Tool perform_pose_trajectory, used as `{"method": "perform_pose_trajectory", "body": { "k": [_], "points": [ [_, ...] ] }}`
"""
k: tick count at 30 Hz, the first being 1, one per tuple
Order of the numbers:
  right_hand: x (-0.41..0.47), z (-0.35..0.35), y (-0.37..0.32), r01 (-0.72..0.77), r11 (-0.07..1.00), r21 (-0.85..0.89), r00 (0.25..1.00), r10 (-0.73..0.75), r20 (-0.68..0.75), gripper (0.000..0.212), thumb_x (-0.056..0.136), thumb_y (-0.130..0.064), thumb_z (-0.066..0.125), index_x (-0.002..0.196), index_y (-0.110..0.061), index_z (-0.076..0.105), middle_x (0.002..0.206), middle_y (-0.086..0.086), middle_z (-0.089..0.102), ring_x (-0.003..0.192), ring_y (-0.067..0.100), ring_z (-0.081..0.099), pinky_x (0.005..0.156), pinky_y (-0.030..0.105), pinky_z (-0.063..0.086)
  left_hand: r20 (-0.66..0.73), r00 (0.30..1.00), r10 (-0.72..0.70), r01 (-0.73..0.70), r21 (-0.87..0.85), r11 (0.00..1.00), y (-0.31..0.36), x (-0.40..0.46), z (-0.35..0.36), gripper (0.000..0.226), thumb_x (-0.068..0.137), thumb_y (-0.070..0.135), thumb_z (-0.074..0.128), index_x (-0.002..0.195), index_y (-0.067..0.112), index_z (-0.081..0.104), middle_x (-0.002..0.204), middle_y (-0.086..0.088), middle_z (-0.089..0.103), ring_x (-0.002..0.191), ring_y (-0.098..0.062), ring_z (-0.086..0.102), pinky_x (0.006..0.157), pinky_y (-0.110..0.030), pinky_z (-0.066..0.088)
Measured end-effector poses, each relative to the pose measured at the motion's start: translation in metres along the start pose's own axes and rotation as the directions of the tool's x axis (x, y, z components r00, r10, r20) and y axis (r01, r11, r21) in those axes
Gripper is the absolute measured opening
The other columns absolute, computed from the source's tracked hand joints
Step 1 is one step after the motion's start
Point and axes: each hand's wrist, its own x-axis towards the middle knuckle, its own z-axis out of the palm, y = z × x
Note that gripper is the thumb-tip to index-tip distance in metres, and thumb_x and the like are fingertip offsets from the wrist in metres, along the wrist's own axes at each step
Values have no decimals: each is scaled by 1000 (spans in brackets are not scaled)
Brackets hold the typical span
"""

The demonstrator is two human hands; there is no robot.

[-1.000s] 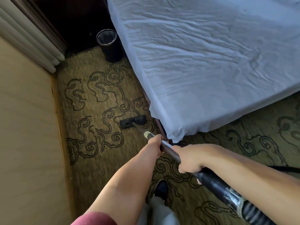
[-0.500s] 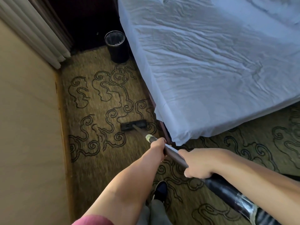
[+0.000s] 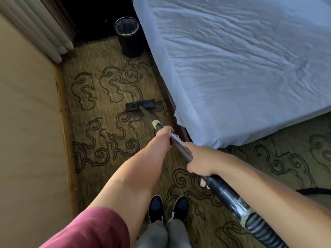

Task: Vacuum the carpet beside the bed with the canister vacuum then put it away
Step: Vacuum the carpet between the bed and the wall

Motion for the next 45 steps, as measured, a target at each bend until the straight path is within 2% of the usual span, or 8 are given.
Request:
{"method": "perform_pose_trajectory", "body": {
  "k": [5,18,21,25,31,37,41,45],
  "points": [
    [18,17,2,8,998,-67,1000,-6,16,70,94,-15,50,154,-29,17,100,12,61,73,26,65,72,39,59,-37,999,-31,31,6,1000,-19,28,-10,33,87,13,56,119,6,63,89,-12,68,66,-22,67,41,-25,53],
    [-19,39,52,33,980,-198,996,-15,90,78,97,-20,50,160,-28,4,104,11,60,78,27,62,69,37,54,-64,997,-31,32,16,999,-82,2,18,23,90,15,54,110,6,63,82,-11,68,71,-21,68,65,-32,57],
    [-31,44,71,44,976,-212,995,-24,95,74,95,-19,50,156,-26,11,100,11,61,75,27,61,65,35,52,-67,997,-40,39,-8,999,-100,-5,27,23,90,14,53,109,6,63,81,-12,68,70,-23,67,61,-32,56],
    [-45,53,92,37,978,-203,994,-15,108,76,95,-20,50,157,-30,7,108,12,63,75,26,62,79,42,61,-63,995,-77,75,-31,997,-126,-12,36,19,89,15,54,103,6,62,79,-11,68,68,-23,68,61,-33,58],
    [-69,66,119,40,973,-229,993,-14,117,72,94,-20,50,155,-27,12,105,12,63,68,24,60,75,41,60,-63,992,-107,103,-53,993,-159,-27,49,19,88,15,55,102,4,62,74,-12,68,62,-24,68,55,-30,55],
    [-85,71,139,50,969,-240,990,-17,139,69,92,-17,52,151,-26,17,100,12,62,62,22,59,66,36,56,-54,989,-134,131,-56,990,-181,-37,58,18,91,17,57,102,4,61,80,-12,70,68,-24,70,59,-34,55],
    [-92,77,148,54,963,-264,991,-19,135,70,92,-20,54,151,-27,17,102,11,61,63,20,57,65,36,54,-50,990,-133,130,-50,990,-194,-43,63,16,91,18,56,99,5,60,78,-11,71,69,-24,70,84,-38,59],
    [-107,80,158,63,955,-290,989,-20,149,72,91,-22,55,152,-29,16,98,9,60,69,20,58,63,34,49,-41,988,-151,147,-73,986,-210,-58,68,17,91,19,56,98,4,60,78,-11,71,68,-24,70,63,-34,56]
  ]
}}
